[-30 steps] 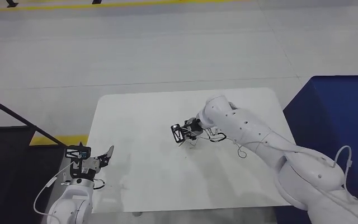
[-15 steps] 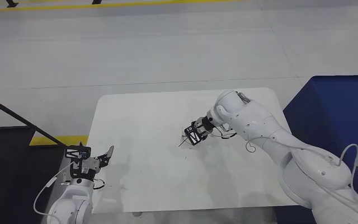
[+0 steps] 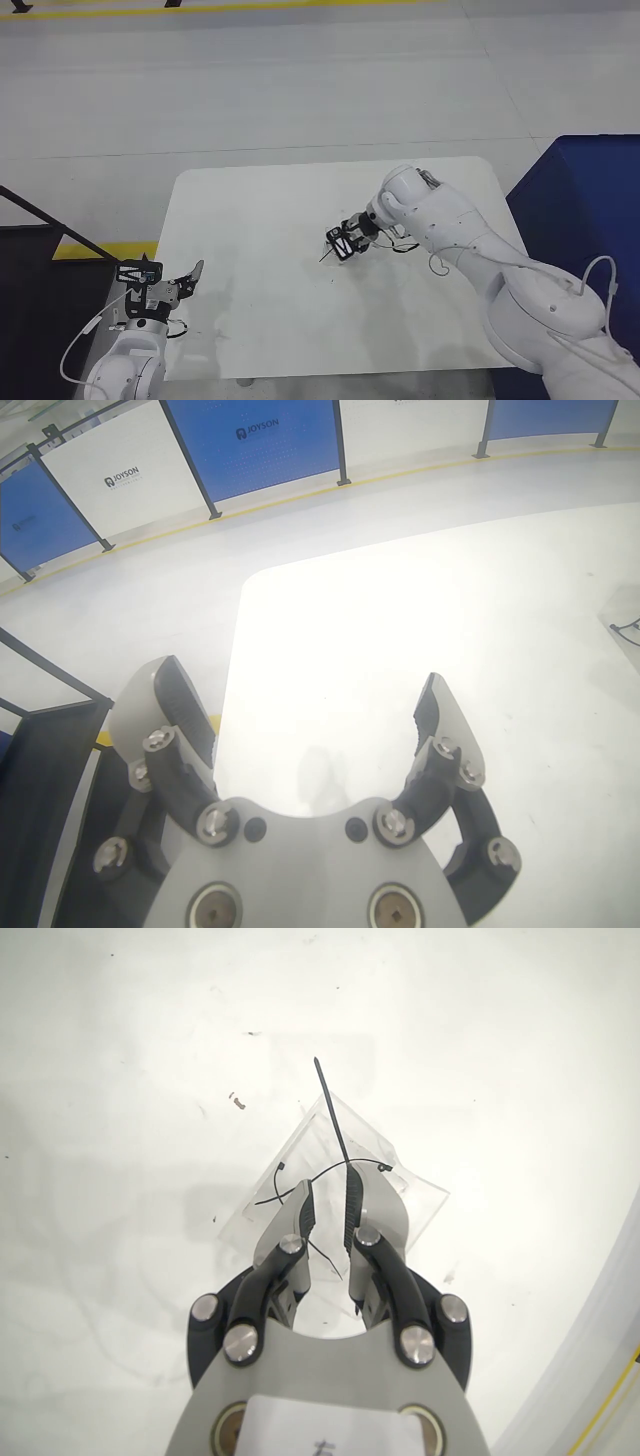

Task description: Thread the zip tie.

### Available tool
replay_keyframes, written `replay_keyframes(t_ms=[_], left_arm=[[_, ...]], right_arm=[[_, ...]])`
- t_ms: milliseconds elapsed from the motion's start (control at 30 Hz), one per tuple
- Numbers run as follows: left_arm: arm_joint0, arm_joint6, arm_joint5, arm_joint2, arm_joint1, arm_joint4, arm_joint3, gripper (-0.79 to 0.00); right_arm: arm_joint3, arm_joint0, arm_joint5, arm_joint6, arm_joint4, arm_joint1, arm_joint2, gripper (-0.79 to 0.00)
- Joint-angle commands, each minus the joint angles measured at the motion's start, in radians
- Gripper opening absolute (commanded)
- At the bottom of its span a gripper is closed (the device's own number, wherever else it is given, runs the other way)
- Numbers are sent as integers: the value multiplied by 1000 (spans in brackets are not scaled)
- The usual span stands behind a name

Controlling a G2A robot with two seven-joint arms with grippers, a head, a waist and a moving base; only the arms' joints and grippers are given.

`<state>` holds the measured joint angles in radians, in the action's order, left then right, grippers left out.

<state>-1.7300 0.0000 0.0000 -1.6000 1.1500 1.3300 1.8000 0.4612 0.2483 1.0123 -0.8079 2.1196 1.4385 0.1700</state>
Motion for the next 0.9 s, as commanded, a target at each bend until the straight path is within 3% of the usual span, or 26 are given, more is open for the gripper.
replay_keyframes(t_ms=[0,367,467,867], left_arm=[[0,0,0,0,0,0,0,0],[0,0,0,0,0,0,0,0],[0,0,0,0,0,0,0,0],[0,0,0,0,0,0,0,0]], right_arm=[[-17,0,0,0,2,15,0,-643],[-127,-1,0,0,43,97,0,-628],[-153,0,0,0,33,116,0,-677],[-226,-7,0,0,57,173,0,-643]])
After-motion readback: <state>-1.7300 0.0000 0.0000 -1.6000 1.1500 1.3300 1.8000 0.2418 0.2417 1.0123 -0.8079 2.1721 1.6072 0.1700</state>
